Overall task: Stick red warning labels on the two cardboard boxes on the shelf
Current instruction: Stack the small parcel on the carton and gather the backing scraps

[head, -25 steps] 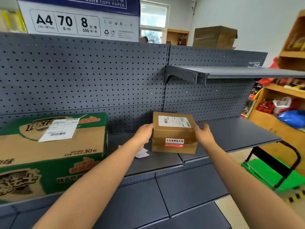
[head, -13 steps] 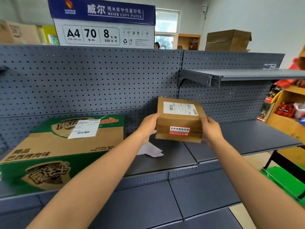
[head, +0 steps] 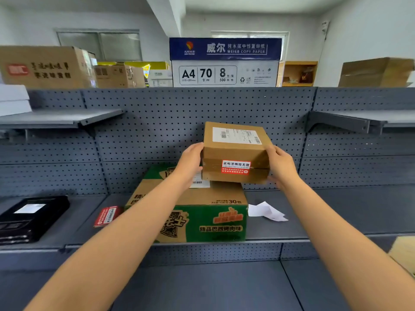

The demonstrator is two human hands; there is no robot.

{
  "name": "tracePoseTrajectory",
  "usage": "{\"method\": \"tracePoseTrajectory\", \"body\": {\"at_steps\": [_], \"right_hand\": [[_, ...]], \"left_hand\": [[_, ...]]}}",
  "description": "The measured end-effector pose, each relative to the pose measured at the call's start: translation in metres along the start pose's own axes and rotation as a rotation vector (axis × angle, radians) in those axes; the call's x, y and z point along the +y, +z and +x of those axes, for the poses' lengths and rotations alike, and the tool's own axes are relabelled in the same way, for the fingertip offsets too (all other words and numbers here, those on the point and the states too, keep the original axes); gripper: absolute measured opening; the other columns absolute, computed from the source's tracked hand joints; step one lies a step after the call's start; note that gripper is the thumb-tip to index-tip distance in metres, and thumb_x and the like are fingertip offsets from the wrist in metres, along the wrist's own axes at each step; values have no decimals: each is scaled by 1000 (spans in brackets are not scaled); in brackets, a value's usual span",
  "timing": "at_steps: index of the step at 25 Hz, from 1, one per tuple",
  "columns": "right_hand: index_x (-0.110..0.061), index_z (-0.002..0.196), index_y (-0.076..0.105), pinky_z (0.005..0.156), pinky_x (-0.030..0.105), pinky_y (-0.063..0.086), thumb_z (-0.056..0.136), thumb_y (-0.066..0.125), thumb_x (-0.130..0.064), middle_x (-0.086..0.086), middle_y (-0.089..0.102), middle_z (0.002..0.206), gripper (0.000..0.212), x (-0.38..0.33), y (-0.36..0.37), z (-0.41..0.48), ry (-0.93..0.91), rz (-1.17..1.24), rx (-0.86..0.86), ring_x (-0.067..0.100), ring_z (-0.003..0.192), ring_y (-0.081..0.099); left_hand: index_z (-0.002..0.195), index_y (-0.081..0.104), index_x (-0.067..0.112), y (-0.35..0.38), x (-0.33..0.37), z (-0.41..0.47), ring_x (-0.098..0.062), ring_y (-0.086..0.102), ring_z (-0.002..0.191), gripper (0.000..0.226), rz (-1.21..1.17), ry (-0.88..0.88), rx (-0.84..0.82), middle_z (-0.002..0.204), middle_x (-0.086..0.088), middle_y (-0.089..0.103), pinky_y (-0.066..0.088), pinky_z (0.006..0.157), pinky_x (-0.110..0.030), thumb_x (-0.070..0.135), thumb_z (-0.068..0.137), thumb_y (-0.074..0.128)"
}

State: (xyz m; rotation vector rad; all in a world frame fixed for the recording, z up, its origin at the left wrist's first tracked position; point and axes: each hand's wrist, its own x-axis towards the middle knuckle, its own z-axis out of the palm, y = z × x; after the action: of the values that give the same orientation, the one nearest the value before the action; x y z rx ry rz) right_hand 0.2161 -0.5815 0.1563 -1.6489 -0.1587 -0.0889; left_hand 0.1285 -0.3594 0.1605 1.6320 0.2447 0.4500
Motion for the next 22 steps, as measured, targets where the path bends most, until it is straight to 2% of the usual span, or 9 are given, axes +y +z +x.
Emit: {"method": "tracePoseTrajectory", "body": {"at_steps": [3,6,8,10,13,16,18,20,22], "right_hand": [[-34,128,62,100,62,51,100,46,-51,-1,59,127,36,-3,47,-12,36,16,-85,28,119,52],[-35,121,64,106,62,45,100,51,-49,-1,59,129,28,-2,84,-16,63,75,-146,28,121,50],[-33,125,64,109,62,42,100,52,-48,-1,59,132,31,1,99,-15,94,102,-165,29,124,49],[-30,137,60,112,63,40,101,52,-47,1,57,138,40,3,108,-12,120,94,-170,29,129,48],[-24,136,60,112,57,41,102,52,-46,1,59,130,41,5,112,-5,115,86,-175,28,125,50],[-22,130,60,106,53,46,101,50,-53,-1,60,119,43,10,115,4,76,31,-158,27,118,52],[-21,130,58,99,51,51,97,49,-61,4,60,125,53,14,112,8,-1,-134,-88,27,115,56],[-18,117,58,81,41,52,97,51,-60,7,63,118,47,16,109,5,-68,-189,4,26,104,61],[-14,101,61,70,34,48,102,48,-52,5,68,97,40,15,101,1,-83,-141,-48,24,91,65]], "left_hand": [[133,60,28,-53,-11,-6,-17,59,124,37,-19,-23,51,125,7,66,46,111,-49,45,105,45],[134,55,24,-89,-18,-15,-16,56,121,33,-41,-58,124,113,14,61,46,109,-44,41,107,43],[129,52,27,-101,-23,-17,-14,56,114,26,-24,-57,159,109,15,60,46,104,-41,39,109,41],[130,52,27,-108,-28,-17,-15,58,114,26,-3,-55,184,114,10,62,48,101,-40,37,109,40],[131,54,24,-112,-40,-13,-19,62,113,29,31,-44,245,122,2,64,51,99,-41,36,108,41],[125,59,24,-118,-49,0,-19,64,106,26,60,-19,344,115,-2,68,52,98,-42,34,107,42],[123,59,28,-125,-53,14,-20,61,113,24,80,-23,388,124,-1,65,50,105,-48,36,107,43],[135,56,28,-134,-51,27,-22,55,125,33,74,-51,396,139,-1,59,45,111,-50,38,107,41],[149,47,24,-130,-49,44,-23,47,137,44,54,-88,363,152,-2,49,39,116,-50,40,109,38]]}}
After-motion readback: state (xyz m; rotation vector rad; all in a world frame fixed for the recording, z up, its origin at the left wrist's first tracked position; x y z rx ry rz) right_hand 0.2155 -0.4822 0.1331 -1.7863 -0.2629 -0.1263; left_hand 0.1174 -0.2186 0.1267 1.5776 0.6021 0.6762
